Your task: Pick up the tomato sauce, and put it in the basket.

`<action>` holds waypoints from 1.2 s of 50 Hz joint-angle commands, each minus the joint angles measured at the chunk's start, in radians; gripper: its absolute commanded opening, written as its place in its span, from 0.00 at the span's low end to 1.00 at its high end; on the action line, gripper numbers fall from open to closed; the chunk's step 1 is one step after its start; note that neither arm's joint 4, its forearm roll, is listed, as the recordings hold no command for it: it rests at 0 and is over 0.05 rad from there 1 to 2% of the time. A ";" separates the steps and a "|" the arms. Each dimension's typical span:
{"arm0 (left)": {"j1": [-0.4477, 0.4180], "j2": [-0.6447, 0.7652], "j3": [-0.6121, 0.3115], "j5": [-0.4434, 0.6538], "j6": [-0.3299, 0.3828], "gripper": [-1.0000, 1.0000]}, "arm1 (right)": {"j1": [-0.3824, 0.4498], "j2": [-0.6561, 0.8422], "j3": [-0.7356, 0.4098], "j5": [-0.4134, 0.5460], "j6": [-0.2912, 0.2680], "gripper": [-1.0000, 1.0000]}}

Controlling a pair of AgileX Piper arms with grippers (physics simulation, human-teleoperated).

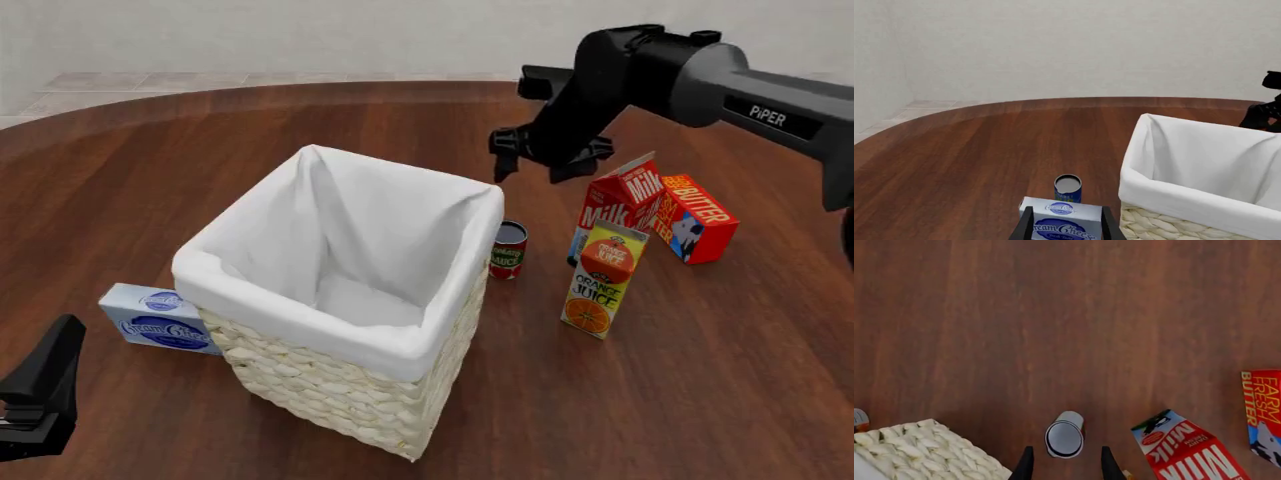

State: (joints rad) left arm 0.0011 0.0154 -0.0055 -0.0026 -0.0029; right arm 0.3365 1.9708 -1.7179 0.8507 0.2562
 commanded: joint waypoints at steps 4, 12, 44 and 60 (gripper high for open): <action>0.000 0.000 0.000 0.000 0.000 1.00 | 0.005 0.036 0.005 -0.016 0.006 1.00; 0.000 0.000 0.000 0.000 0.000 1.00 | 0.001 0.056 0.008 -0.024 0.005 1.00; 0.000 0.000 0.000 0.000 0.000 1.00 | 0.017 0.078 0.060 -0.054 0.031 1.00; 0.000 0.000 0.000 0.000 0.000 1.00 | 0.044 0.079 0.074 -0.069 0.054 1.00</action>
State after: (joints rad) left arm 0.0011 0.0153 -0.0055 -0.0026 -0.0029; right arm 0.3666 2.0481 -1.6529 0.7901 0.2985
